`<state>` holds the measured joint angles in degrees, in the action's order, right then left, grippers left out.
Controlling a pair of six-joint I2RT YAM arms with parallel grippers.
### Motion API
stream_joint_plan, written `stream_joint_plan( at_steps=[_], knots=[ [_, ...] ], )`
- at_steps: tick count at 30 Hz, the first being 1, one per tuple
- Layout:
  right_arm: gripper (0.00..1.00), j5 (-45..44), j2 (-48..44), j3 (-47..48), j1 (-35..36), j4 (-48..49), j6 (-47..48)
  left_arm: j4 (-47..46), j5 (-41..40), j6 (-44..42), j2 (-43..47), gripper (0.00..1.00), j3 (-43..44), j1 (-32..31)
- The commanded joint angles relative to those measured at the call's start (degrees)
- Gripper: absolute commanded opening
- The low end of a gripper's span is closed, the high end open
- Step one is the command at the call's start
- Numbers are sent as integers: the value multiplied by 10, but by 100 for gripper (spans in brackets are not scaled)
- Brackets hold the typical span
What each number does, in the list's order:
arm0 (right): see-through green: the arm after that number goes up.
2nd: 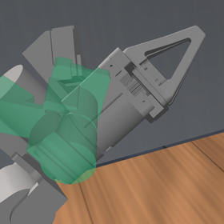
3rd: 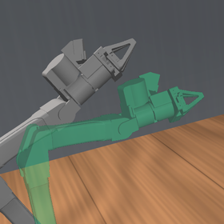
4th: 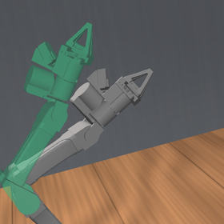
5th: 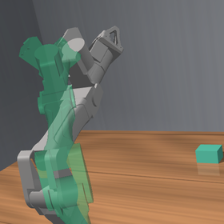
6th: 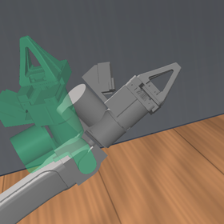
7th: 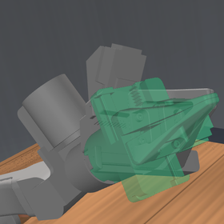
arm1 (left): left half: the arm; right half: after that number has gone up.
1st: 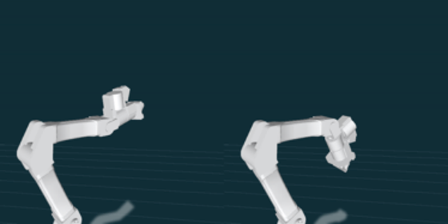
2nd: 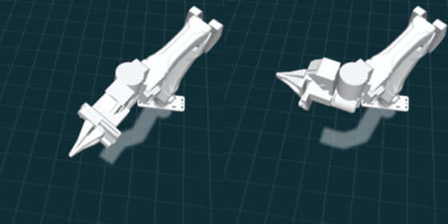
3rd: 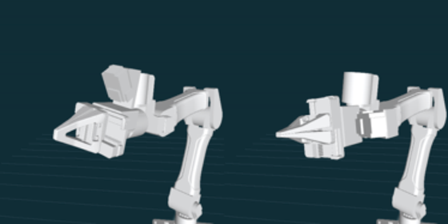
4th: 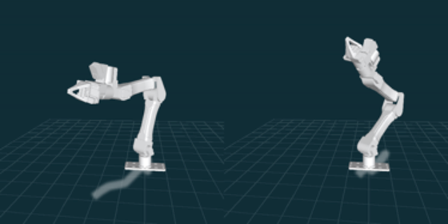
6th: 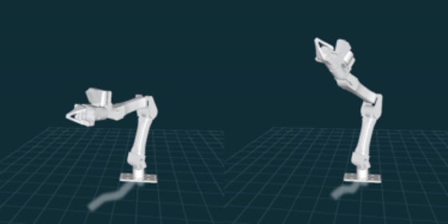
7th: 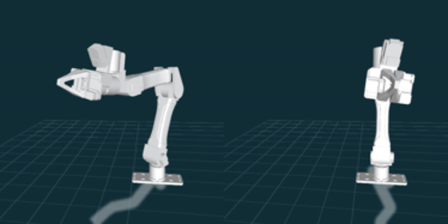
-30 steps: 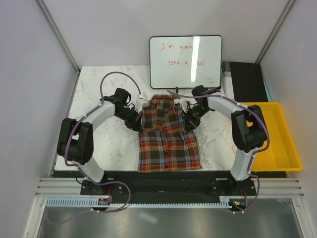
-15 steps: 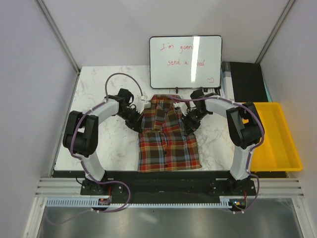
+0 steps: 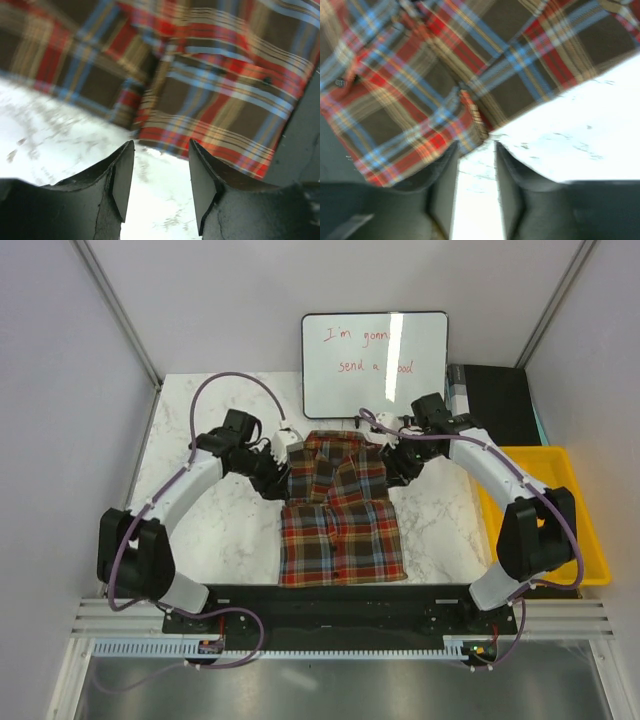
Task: Fold and stack the long sleeve shirts
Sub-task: Fold the shirt
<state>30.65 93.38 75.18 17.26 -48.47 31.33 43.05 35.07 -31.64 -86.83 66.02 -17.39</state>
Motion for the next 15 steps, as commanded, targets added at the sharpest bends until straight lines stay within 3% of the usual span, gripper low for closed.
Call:
stream_joint_plan(
  at_steps=[1,3,8,15],
  knots=[
    [35,40,0,-41,42,-5,-22,-14,11,-19,21,52,-65,-59],
    [30,54,33,-51,58,7,-41,-20,13,10,-17,49,-70,-69],
    [28,34,108,-68,59,75,-58,-16,30,53,-107,47,-39,-69],
    [27,-13,231,18,36,100,-59,-11,4,85,-237,41,57,-44]
  ],
)
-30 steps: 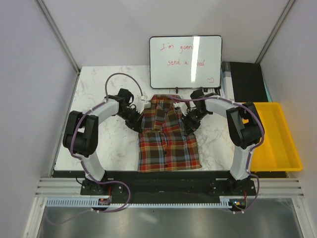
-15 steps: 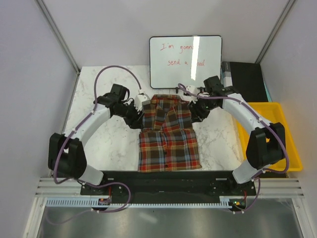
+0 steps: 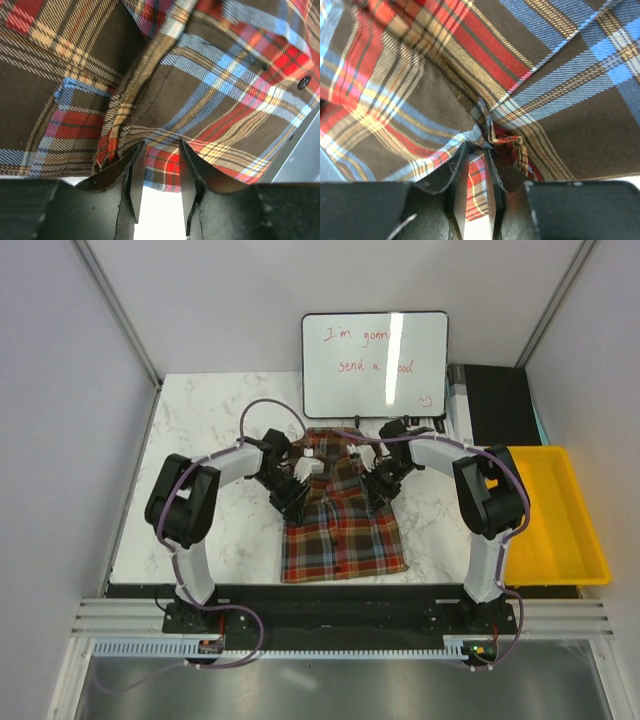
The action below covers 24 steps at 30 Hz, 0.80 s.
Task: Fold and stack the long sleeve shirts
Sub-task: Fold the shirt
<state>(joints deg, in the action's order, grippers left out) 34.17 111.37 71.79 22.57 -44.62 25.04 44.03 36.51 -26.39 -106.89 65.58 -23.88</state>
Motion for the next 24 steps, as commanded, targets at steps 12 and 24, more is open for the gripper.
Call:
stream_joint_plan(
  at_steps=[12,24],
  knots=[
    [61,20,-266,-82,-38,-51,203,1,30,-145,299,71,-91,35],
    [45,-80,-428,-303,116,80,276,-155,-207,-100,489,57,-350,-272]
  ],
)
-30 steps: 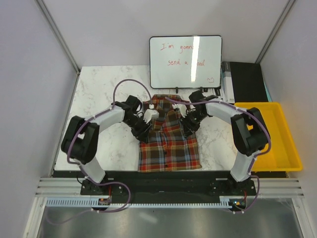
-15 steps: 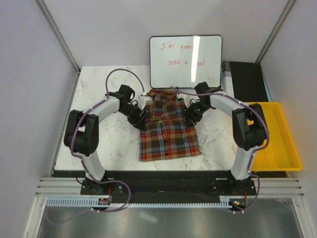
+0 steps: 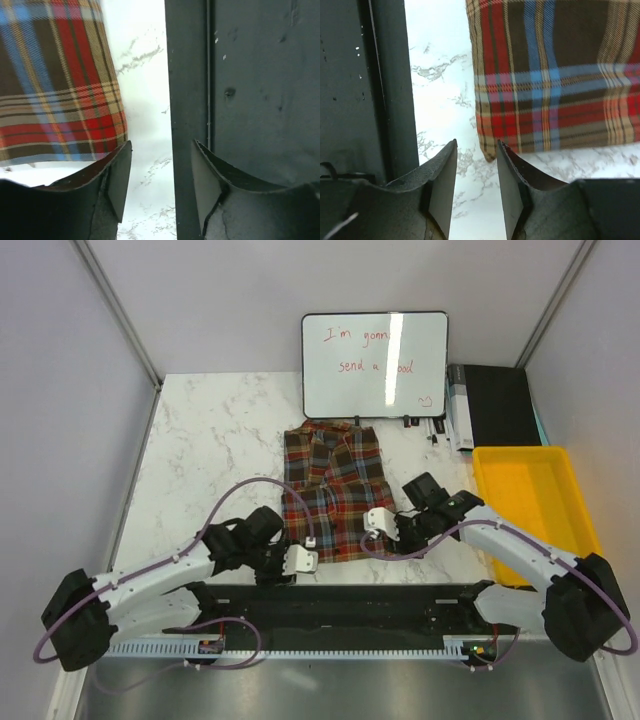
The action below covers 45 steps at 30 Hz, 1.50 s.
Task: Fold and stack the long sleeve shirts
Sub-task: Fold the shirt
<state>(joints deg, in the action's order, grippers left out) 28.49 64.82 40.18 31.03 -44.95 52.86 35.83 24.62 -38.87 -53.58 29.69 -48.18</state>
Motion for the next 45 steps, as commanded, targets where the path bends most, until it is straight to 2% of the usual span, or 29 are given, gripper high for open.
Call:
stream_joint_plan(
  at_steps=[1,5,8,15,18,22,24,26,28,32,39,42,44,45],
  knots=[
    [44,-27,50,16,36,98,-8,-86,-94,25,-55,56,9,-31],
    [42,-40,86,1,55,116,28,-122,-113,-1,-86,54,-10,-34],
    [43,-71,83,-49,77,138,51,-130,-126,-10,-109,52,-18,-36],
    [45,-125,113,-90,84,194,67,-140,-142,-43,-104,52,-60,-42],
    [46,-136,95,-73,84,172,62,-112,-145,-49,-66,50,-54,-42],
    [47,-129,9,-53,85,88,58,-68,-138,-48,-1,50,-28,-43],
    [48,-125,-24,-48,85,54,59,-44,-135,-45,24,52,-9,-43],
    [50,-123,-58,-49,91,50,55,-42,-132,-41,48,59,2,-48],
    [50,-126,-50,-51,105,64,48,-52,-129,-36,22,64,5,-60],
    [50,-129,7,-55,116,104,36,-98,-142,-20,-52,65,8,-62],
    [47,-144,40,-97,137,159,44,-123,-139,-43,-79,65,-39,-78],
    [40,-156,64,-107,139,181,39,-129,-143,-45,-104,58,-50,-80],
    [29,-159,68,-106,139,182,32,-131,-147,-38,-115,54,-52,-80],
    [21,-161,64,-106,139,181,28,-131,-147,-38,-122,47,-53,-80]
  ],
)
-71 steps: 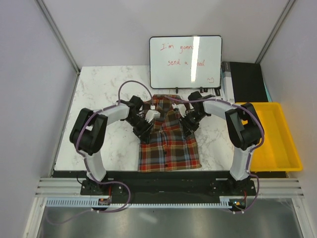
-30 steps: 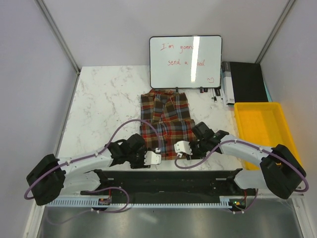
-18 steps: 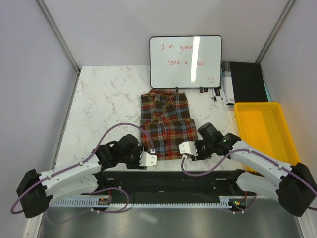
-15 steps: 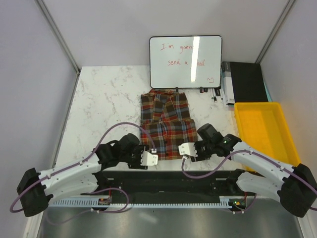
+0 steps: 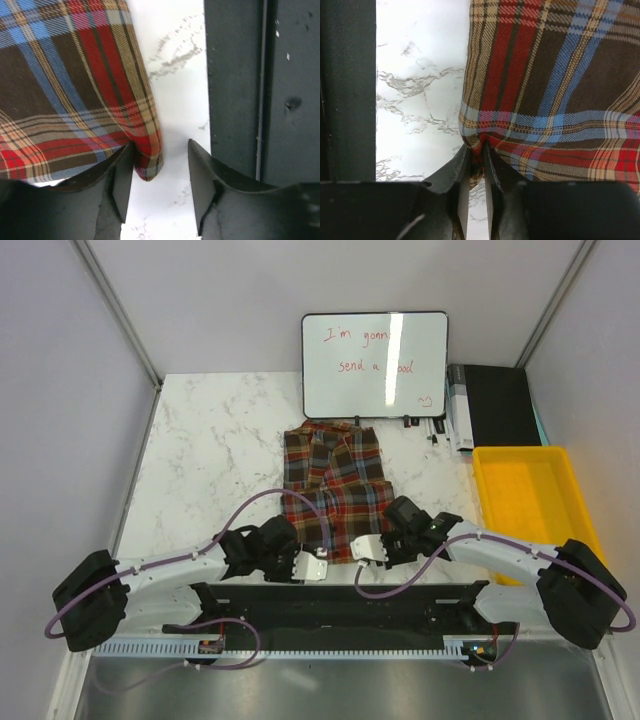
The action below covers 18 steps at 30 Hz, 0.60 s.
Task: Fold and stack the long sleeve shirts
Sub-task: Fold the shirt
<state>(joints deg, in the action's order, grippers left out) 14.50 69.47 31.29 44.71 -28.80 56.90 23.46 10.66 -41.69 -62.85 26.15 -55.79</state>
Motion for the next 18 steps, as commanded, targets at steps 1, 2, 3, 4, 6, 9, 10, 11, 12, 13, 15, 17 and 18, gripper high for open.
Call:
stream_joint_plan(
  at_steps=[1,2,3,4,6,9,10,11,12,13,15,17,18],
  knots=[
    [18,-23,13,-18,2,17,-21,-9,-8,-9,-32,42,-20,-4],
    [15,-22,8,-17,3,13,-21,-10,-12,-8,-33,35,-20,-4],
    [8,-21,-1,-16,4,-1,-24,-13,-14,-8,-33,24,-21,-4],
    [1,-14,-6,-11,4,-13,-28,-13,-16,-8,-24,16,-19,-3],
    [0,-5,-32,10,5,-60,-35,15,-13,-8,0,2,-10,-3],
    [0,32,-81,65,4,-157,-48,95,46,-19,83,2,32,-5],
    [0,40,-95,79,5,-180,-53,165,70,-25,104,2,60,-5],
    [0,46,-111,101,5,-198,-71,197,113,-36,146,2,71,-5],
    [0,47,-131,111,6,-236,-76,225,126,-39,161,2,83,-11],
    [0,51,-138,120,7,-258,-78,277,138,-41,175,2,107,-12],
    [0,55,-158,157,8,-303,-75,321,167,-42,198,2,130,-12],
    [0,61,-153,212,9,-318,-89,334,149,-10,202,2,167,-12],
    [0,55,-132,232,8,-325,-100,331,134,0,195,2,180,-7]
  ],
)
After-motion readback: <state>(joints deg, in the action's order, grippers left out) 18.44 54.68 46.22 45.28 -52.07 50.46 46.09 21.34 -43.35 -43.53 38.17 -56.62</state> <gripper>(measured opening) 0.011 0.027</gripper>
